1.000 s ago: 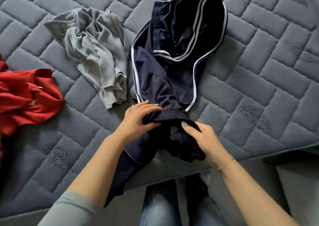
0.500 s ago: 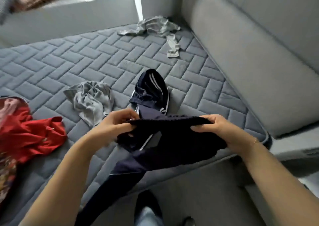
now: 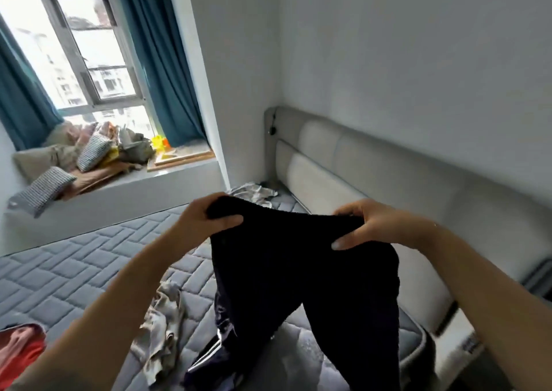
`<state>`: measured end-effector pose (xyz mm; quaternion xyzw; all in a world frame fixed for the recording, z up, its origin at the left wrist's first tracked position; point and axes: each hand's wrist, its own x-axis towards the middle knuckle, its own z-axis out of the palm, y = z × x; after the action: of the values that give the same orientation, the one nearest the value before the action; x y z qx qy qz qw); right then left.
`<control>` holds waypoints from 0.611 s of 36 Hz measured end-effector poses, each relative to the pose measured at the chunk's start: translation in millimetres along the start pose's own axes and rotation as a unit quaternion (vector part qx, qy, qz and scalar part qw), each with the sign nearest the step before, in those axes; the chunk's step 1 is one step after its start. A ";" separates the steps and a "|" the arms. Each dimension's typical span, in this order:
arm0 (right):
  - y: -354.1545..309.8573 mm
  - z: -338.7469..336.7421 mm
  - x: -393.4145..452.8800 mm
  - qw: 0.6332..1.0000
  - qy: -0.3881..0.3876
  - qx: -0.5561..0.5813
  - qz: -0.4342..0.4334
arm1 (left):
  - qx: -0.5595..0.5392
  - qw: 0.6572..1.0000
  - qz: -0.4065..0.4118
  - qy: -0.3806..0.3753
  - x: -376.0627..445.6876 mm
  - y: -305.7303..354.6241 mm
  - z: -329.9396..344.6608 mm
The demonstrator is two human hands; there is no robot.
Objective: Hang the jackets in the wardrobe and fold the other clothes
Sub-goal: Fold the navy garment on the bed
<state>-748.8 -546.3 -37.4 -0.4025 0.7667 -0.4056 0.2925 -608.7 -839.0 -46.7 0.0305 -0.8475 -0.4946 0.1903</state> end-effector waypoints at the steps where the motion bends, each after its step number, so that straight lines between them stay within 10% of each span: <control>1: -9.7 -6.8 -5.5 1.000 -0.005 -0.013 -0.006 | 0.004 1.000 0.008 0.001 6.0 10.2 -5.1; 7: -64.3 -35.0 -29.9 0.996 0.013 -0.080 -0.049 | -0.008 0.997 0.071 0.027 27.6 57.6 -38.7; 22: -128.8 -40.1 5.4 0.909 0.386 -0.019 -0.157 | -0.031 0.997 0.066 0.009 78.0 79.1 -118.1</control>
<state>-733.7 -580.1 92.4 -0.3350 0.7542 -0.5555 -0.1019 -628.5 -915.1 95.1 -0.0265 -0.8298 -0.5071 0.2312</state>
